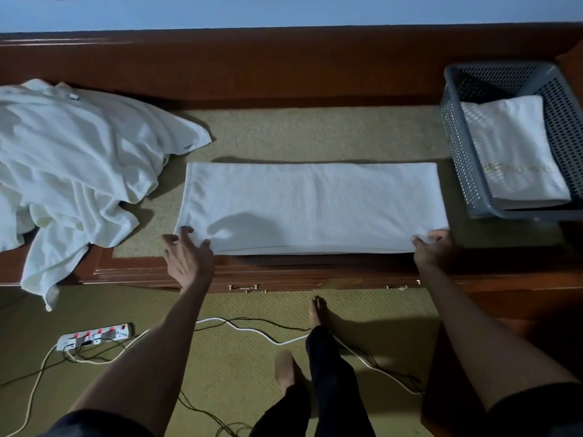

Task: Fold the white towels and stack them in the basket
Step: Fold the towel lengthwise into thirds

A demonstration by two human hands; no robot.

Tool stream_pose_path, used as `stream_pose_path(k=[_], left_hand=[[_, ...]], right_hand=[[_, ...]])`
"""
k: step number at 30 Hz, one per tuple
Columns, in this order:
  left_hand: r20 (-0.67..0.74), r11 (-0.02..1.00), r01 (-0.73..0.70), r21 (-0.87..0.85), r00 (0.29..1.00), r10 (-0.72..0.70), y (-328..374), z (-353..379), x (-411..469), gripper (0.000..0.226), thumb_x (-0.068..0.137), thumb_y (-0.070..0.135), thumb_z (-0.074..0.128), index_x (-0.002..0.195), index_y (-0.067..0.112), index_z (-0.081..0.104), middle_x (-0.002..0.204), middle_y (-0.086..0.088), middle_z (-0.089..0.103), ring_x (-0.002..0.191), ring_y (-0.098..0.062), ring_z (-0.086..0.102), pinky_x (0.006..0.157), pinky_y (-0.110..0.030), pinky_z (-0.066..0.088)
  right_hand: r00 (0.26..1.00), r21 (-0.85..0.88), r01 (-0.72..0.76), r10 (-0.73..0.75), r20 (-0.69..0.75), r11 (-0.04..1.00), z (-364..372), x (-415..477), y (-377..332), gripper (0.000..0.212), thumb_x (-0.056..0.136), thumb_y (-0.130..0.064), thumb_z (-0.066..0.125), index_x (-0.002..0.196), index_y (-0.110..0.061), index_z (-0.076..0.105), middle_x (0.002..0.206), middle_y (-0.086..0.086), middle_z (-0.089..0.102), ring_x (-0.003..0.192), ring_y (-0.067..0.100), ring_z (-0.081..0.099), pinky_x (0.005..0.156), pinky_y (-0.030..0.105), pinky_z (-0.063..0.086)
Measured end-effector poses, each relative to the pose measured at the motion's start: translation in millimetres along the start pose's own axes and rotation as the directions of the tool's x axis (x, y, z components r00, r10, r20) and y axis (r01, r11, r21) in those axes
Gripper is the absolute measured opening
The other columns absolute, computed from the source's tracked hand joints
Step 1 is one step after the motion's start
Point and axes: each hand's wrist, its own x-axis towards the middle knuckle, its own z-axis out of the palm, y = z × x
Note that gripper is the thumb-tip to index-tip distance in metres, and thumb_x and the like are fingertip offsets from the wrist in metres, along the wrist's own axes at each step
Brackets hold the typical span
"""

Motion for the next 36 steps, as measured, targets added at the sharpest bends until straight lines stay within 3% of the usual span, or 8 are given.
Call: stream_pose_path(k=[5,10,17,19,22,29,32,36], left_hand=[[-0.025,0.945,-0.309,0.105,0.949,0.313,43.8,15.3,-6.3,0.052,0.075,0.004,0.068,0.124,0.016,0.056,0.117,-0.018,0.048,0.103,-0.038,0.049,0.076,-0.048,0.040],[0.110,0.836,-0.548,-0.014,0.830,0.546,125.3,56.8,-13.9,0.039,0.082,0.005,0.067,0.119,0.018,0.061,0.116,-0.012,0.051,0.104,-0.035,0.051,0.080,-0.045,0.041],[0.222,0.698,-0.710,-0.093,0.669,0.710,223.7,139.6,-25.3,0.038,0.092,0.019,0.063,0.130,0.016,0.060,0.132,-0.013,0.052,0.121,-0.036,0.049,0.095,-0.049,0.045],[0.259,0.666,-0.739,-0.101,0.626,0.735,246.1,161.8,-26.2,0.045,0.096,0.031,0.056,0.138,0.016,0.056,0.143,-0.015,0.049,0.131,-0.037,0.046,0.106,-0.052,0.040],[0.384,0.659,-0.749,-0.061,0.592,0.708,267.9,186.1,-27.2,0.056,0.104,0.047,0.044,0.154,0.023,0.042,0.161,-0.014,0.034,0.150,-0.034,0.027,0.123,-0.052,0.019],[0.427,0.617,-0.783,0.078,0.586,0.689,264.9,208.0,-26.6,0.061,0.106,0.060,0.019,0.162,0.036,0.016,0.170,-0.002,0.017,0.157,-0.022,0.010,0.127,-0.049,0.001],[0.402,0.612,-0.782,0.120,0.602,0.690,266.2,208.4,-28.5,0.061,0.105,0.060,0.017,0.161,0.036,0.018,0.169,-0.002,0.020,0.156,-0.022,0.013,0.127,-0.049,0.004],[0.387,0.613,-0.778,0.138,0.612,0.690,267.0,208.0,-28.6,0.061,0.105,0.058,0.020,0.161,0.035,0.022,0.168,-0.001,0.023,0.156,-0.022,0.016,0.127,-0.050,0.008]], right_hand=[[0.977,-0.271,0.154,-0.187,-0.098,0.950,-10.2,9.0,-3.8,0.031,0.083,-0.035,0.077,0.102,-0.016,0.060,0.121,0.025,0.060,0.120,0.042,0.051,0.094,0.048,0.043],[0.969,-0.138,0.247,-0.247,0.017,0.959,-2.4,52.6,-37.5,0.027,0.094,-0.021,0.069,0.110,0.001,0.064,0.109,0.028,0.066,0.106,0.042,0.060,0.084,0.043,0.046],[0.944,-0.124,0.314,-0.295,0.150,0.941,21.0,132.2,-65.1,0.057,0.097,-0.036,0.060,0.125,0.013,0.058,0.125,0.036,0.059,0.119,0.048,0.056,0.103,0.047,0.041],[0.949,-0.136,0.302,-0.284,0.136,0.944,28.8,155.9,-64.4,0.064,0.091,-0.046,0.053,0.114,0.013,0.063,0.116,0.035,0.063,0.111,0.047,0.060,0.097,0.046,0.045],[0.953,-0.075,0.258,-0.241,0.182,0.963,37.5,179.5,-65.4,0.038,0.094,-0.034,0.064,0.092,0.004,0.066,0.094,0.028,0.068,0.091,0.039,0.065,0.077,0.036,0.045],[0.947,0.039,0.313,-0.315,0.070,0.949,50.6,193.5,-63.1,0.020,0.097,-0.013,0.063,0.085,0.003,0.060,0.080,0.022,0.059,0.076,0.027,0.052,0.067,0.033,0.033],[0.894,0.038,0.449,-0.449,-0.007,0.893,48.3,178.9,-64.0,0.019,0.099,-0.013,0.061,0.090,0.004,0.061,0.087,0.024,0.061,0.083,0.033,0.057,0.070,0.032,0.034],[0.736,-0.106,0.668,-0.675,-0.052,0.736,64.1,139.5,-70.8,0.027,0.105,-0.022,0.052,0.125,-0.005,0.059,0.124,0.021,0.057,0.112,0.036,0.057,0.093,0.044,0.047]])
